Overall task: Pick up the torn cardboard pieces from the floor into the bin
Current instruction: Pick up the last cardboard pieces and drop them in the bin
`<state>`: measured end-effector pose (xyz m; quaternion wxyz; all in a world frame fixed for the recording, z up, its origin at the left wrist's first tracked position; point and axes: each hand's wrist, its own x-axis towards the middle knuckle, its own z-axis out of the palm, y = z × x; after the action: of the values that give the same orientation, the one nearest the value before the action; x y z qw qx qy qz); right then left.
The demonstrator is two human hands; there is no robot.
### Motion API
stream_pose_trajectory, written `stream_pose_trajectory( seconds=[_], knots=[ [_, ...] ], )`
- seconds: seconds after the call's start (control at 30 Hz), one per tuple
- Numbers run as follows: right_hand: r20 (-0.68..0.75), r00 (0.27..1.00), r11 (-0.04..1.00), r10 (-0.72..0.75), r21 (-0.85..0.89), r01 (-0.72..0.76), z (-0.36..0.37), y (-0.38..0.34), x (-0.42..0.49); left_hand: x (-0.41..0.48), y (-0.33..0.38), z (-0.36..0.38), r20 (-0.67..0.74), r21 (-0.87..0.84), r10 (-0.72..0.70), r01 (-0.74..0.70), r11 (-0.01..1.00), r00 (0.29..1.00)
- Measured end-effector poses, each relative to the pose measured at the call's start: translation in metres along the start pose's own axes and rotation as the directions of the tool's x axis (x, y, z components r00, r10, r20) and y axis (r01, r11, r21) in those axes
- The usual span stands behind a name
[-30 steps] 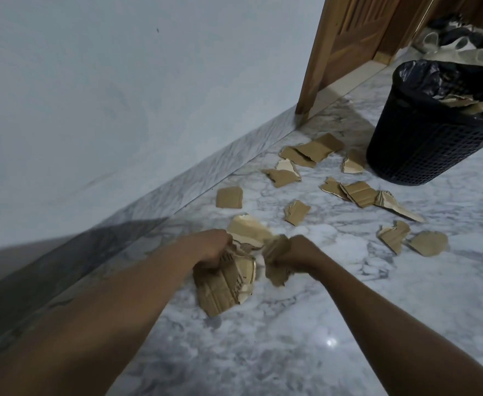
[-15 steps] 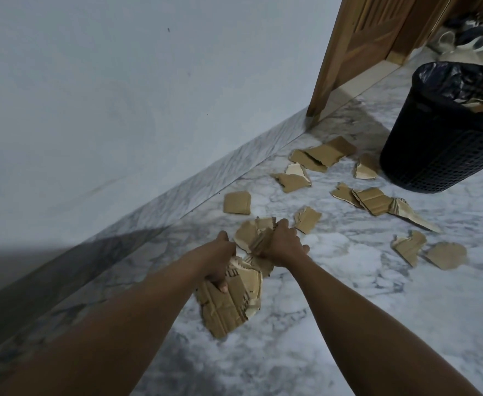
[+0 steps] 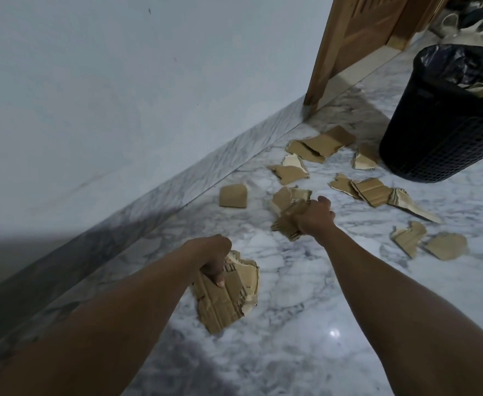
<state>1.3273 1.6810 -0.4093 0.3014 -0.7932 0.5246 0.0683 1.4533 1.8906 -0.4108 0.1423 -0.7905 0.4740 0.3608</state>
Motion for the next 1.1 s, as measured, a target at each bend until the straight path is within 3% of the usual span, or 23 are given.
stream_pose_trajectory(
  seconds=[0.1, 0.27, 0.37, 0.53, 0.7, 0.77, 0.87, 1.0, 1.1],
  knots=[
    [0.087, 0.996, 0.985, 0.001, -0.171, 0.014, 0.007, 0.003, 0.017, 0.002, 0.003, -0.003, 0.026, 0.032, 0.003, -0.004, 0.999, 1.0],
    [0.213, 0.977, 0.955, 0.007, -0.291, 0.057, 0.002, -0.015, 0.03, 0.003, 0.008, -0.004, 0.021, 0.131, -0.015, 0.012, 0.991, 1.0],
    [0.155, 0.988, 0.973, 0.0, -0.226, 0.036, 0.009, -0.018, 0.036, 0.001, 0.008, -0.005, 0.019, 0.152, -0.023, 0.02, 0.988, 1.0],
    [0.082, 0.983, 0.979, -0.162, -0.111, 0.171, 0.012, -0.017, 0.009, -0.006, 0.01, -0.007, 0.035, 0.061, -0.026, 0.024, 0.998, 0.999],
    [0.087, 0.973, 0.964, -0.216, -0.139, 0.227, 0.011, 0.009, -0.014, -0.007, 0.007, -0.023, -0.079, -0.014, 0.027, -0.028, 0.999, 0.996],
    [0.057, 0.98, 0.964, -0.189, -0.181, 0.196, -0.003, 0.027, -0.02, 0.005, 0.005, -0.032, -0.193, 0.038, 0.038, -0.031, 0.999, 0.981],
    [-0.023, 0.995, 0.964, -0.102, -0.251, 0.093, -0.032, 0.066, -0.023, 0.024, 0.0, -0.046, -0.3, -0.013, 0.037, -0.043, 0.999, 0.953],
    [-0.145, 0.989, 0.964, 0.007, -0.261, -0.045, -0.066, 0.128, -0.024, 0.045, -0.009, -0.068, -0.355, 0.114, 0.052, -0.012, 0.993, 0.933],
    [-0.158, 0.985, 0.953, 0.063, -0.284, -0.107, -0.082, 0.16, -0.013, 0.064, -0.011, -0.08, -0.299, 0.215, 0.051, 0.016, 0.977, 0.953]
  ],
)
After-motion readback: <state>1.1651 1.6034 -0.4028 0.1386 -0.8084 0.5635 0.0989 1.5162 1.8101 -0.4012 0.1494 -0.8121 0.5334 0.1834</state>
